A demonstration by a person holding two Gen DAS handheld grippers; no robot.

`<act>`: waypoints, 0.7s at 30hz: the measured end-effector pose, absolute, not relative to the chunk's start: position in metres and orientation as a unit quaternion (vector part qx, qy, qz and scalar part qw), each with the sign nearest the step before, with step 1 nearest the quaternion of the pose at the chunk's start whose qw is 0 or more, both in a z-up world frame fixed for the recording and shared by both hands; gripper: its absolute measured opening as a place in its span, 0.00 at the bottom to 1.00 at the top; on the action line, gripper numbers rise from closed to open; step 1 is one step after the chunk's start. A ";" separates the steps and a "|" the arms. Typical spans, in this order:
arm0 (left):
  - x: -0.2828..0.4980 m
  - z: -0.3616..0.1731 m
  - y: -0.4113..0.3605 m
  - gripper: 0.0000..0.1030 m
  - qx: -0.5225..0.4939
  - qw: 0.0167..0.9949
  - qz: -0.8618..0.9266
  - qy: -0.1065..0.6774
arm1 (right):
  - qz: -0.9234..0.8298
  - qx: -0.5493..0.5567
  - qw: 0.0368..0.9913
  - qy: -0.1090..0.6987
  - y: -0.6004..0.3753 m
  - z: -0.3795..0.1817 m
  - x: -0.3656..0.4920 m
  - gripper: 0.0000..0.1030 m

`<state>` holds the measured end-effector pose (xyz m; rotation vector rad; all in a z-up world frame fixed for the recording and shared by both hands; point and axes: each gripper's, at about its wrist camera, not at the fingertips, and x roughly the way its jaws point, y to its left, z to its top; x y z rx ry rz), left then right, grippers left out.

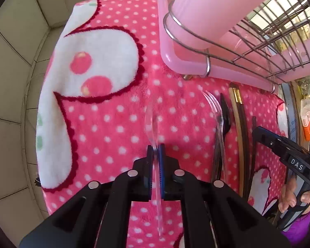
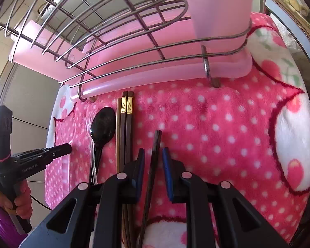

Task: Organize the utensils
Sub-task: 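Grasp a clear plastic spoon with the left tool while the right tool grasps a dark chopstick, then lift the clear spoon with the left tool while the right tool carries the chopstick to the holder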

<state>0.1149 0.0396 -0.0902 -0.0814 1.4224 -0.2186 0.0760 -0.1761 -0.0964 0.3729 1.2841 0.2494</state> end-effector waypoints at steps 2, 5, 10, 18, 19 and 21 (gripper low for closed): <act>0.118 -0.093 0.037 0.05 -0.033 0.752 -0.099 0.651 | 0.111 0.168 0.780 0.592 -0.173 -0.100 0.078 0.13; 0.114 -0.091 0.038 0.05 -0.030 0.759 -0.100 0.642 | 0.113 0.183 0.781 0.587 -0.175 -0.104 0.078 0.08; 0.092 -0.082 0.040 0.02 -0.044 0.780 -0.104 0.615 | 0.119 0.198 0.789 0.569 -0.190 -0.097 0.066 0.07; 0.050 -0.028 0.047 0.02 -0.078 0.841 -0.132 0.519 | 0.120 0.186 0.839 0.497 -0.205 -0.052 0.032 0.06; 0.044 -0.018 0.048 0.02 -0.082 0.851 -0.136 0.501 | 0.120 0.181 0.846 0.487 -0.208 -0.044 0.028 0.06; 0.040 -0.002 0.050 0.02 -0.092 0.866 -0.142 0.470 | 0.117 0.172 0.862 0.463 -0.211 -0.027 0.019 0.06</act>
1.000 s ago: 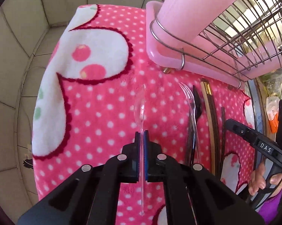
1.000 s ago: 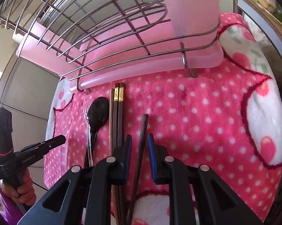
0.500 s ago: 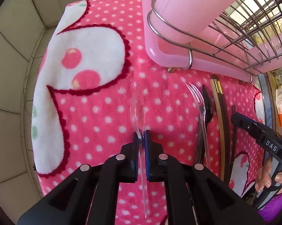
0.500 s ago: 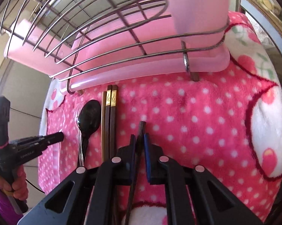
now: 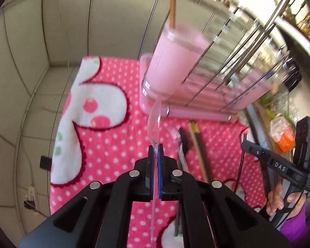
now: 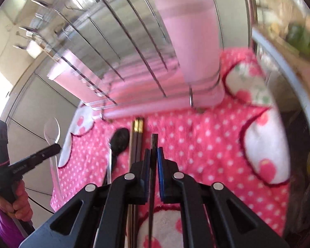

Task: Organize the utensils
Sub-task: 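Lift the clear spoon with the left tool while the right tool carries the chopstick to the holder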

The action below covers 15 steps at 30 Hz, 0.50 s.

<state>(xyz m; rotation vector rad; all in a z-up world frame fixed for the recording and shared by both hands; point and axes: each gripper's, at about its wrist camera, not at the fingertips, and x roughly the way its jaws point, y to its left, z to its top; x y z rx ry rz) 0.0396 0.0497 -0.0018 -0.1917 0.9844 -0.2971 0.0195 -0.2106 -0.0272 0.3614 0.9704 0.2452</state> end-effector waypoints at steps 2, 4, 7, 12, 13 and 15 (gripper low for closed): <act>0.038 0.015 0.048 0.02 -0.104 0.882 -0.145 0.436 | 0.115 0.168 0.878 0.433 -0.213 -0.003 0.012 0.06; 0.032 0.033 0.050 0.02 -0.113 0.895 -0.148 0.405 | 0.115 0.167 0.890 0.408 -0.218 0.017 0.008 0.06; 0.032 0.063 0.049 0.02 -0.131 0.913 -0.154 0.354 | 0.113 0.168 0.909 0.365 -0.231 0.052 0.001 0.06; 0.036 0.107 0.047 0.02 -0.156 0.935 -0.160 0.275 | 0.105 0.173 0.939 0.277 -0.251 0.110 0.001 0.06; 0.039 0.115 0.047 0.02 -0.160 0.939 -0.162 0.259 | 0.102 0.173 0.944 0.261 -0.255 0.120 0.003 0.06; 0.046 0.125 0.047 0.02 -0.165 0.944 -0.162 0.235 | 0.100 0.175 0.952 0.229 -0.262 0.138 0.005 0.06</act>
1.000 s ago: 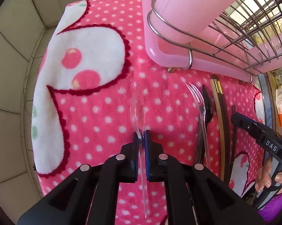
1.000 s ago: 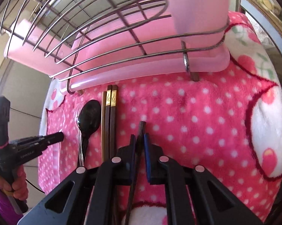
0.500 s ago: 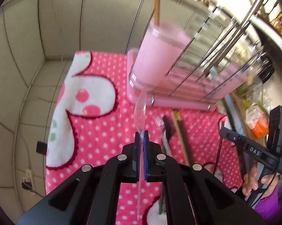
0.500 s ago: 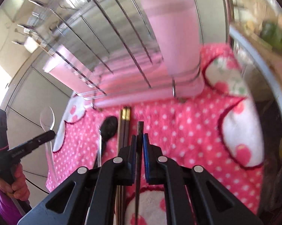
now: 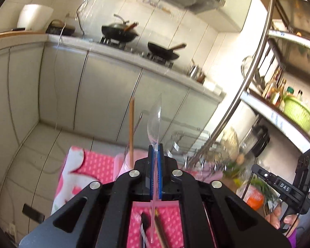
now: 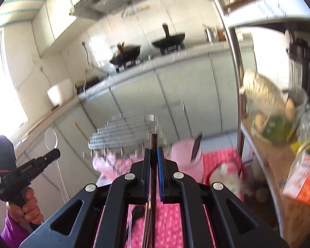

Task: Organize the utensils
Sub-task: 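Lift the clear spoon with the left tool while the right tool carries the chopstick to the holder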

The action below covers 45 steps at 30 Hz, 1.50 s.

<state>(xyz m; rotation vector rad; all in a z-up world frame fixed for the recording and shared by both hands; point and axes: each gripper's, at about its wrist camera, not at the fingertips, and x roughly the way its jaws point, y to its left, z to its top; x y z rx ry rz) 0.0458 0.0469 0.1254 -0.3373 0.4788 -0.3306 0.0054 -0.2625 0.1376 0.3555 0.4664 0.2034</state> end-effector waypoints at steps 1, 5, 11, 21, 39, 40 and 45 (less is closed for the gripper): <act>0.049 0.131 0.047 0.02 -0.169 0.946 -0.162 0.226 | 0.095 0.172 0.957 0.212 -0.266 0.146 0.007 0.06; 0.069 0.137 0.039 0.02 -0.177 0.951 -0.155 0.200 | 0.079 0.169 0.968 0.165 -0.278 0.168 0.022 0.06; 0.091 0.137 0.034 0.02 -0.176 0.960 -0.146 0.158 | 0.057 0.154 0.979 0.121 -0.282 0.178 0.047 0.06; 0.118 0.124 0.018 0.02 -0.137 0.976 -0.128 0.110 | 0.024 0.136 0.985 0.103 -0.283 0.160 0.087 0.06; 0.096 0.061 0.022 0.02 -0.139 0.973 -0.131 0.130 | 0.034 0.153 0.972 0.173 -0.276 0.094 0.082 0.06; 0.096 0.058 0.024 0.02 -0.142 0.971 -0.130 0.140 | 0.034 0.151 0.972 0.179 -0.276 0.091 0.081 0.06; 0.110 0.045 0.037 0.02 -0.167 0.959 -0.119 0.196 | 0.033 0.147 0.966 0.211 -0.274 0.076 0.078 0.06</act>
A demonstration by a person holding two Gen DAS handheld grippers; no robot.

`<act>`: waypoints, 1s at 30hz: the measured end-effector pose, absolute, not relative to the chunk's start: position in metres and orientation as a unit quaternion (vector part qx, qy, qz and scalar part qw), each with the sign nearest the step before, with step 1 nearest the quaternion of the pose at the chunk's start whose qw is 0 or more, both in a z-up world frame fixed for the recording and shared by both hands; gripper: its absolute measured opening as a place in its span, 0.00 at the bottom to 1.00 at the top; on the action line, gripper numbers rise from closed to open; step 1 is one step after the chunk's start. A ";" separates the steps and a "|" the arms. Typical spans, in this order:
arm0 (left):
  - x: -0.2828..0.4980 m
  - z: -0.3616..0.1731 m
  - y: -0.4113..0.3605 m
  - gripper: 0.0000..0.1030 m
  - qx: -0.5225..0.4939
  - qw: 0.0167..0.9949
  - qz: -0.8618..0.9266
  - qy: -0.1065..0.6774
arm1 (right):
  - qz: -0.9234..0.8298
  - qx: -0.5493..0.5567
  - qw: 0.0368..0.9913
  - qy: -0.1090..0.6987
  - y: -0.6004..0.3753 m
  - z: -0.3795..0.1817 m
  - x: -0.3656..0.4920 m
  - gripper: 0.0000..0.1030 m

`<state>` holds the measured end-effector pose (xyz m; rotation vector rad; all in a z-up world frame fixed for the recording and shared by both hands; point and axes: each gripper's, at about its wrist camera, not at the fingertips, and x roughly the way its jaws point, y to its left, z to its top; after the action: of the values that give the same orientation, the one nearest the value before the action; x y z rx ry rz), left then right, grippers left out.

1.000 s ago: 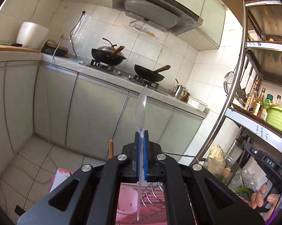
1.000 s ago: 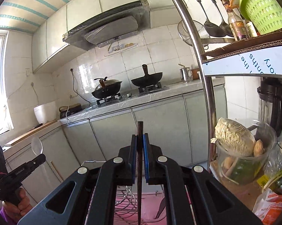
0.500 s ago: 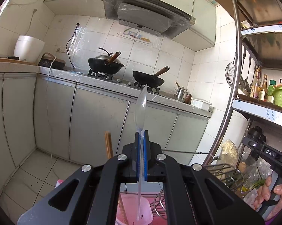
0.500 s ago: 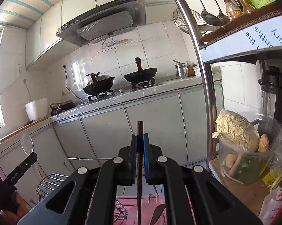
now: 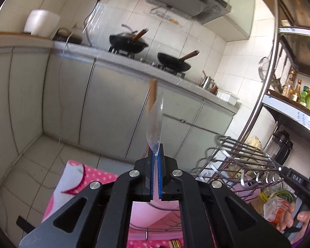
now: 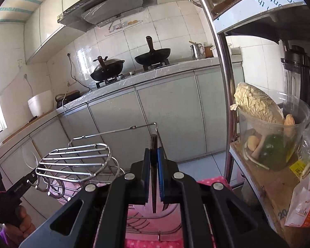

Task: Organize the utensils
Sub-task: 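Lift the clear spoon with the left tool while the right tool carries the chopstick to the holder, then insert the clear spoon into the pink cup with the left tool while the right tool releases the chopstick there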

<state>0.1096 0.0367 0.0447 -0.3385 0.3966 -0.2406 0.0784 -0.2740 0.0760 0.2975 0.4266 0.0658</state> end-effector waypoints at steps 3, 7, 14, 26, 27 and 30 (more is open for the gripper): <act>0.120 0.040 0.042 0.02 -0.183 0.948 -0.134 0.221 | 0.032 0.149 0.962 0.226 -0.275 0.069 0.081 0.06; 0.128 0.040 0.038 0.02 -0.182 0.940 -0.145 0.249 | 0.028 0.157 0.957 0.240 -0.280 0.061 0.084 0.06; 0.135 0.041 0.039 0.03 -0.203 0.923 -0.161 0.284 | 0.028 0.166 0.955 0.245 -0.289 0.067 0.088 0.06; 0.138 0.038 0.038 0.09 -0.208 0.910 -0.157 0.322 | 0.041 0.168 0.941 0.290 -0.284 0.059 0.098 0.08; 0.138 0.039 0.038 0.10 -0.204 0.911 -0.158 0.323 | 0.043 0.170 0.941 0.290 -0.284 0.059 0.097 0.10; 0.136 0.044 0.039 0.17 -0.199 0.911 -0.160 0.323 | 0.053 0.169 0.943 0.282 -0.283 0.067 0.093 0.22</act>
<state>0.1358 0.0390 0.0438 -0.4104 0.6668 -0.3301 0.0925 -0.2833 0.0674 0.3454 0.5740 0.1077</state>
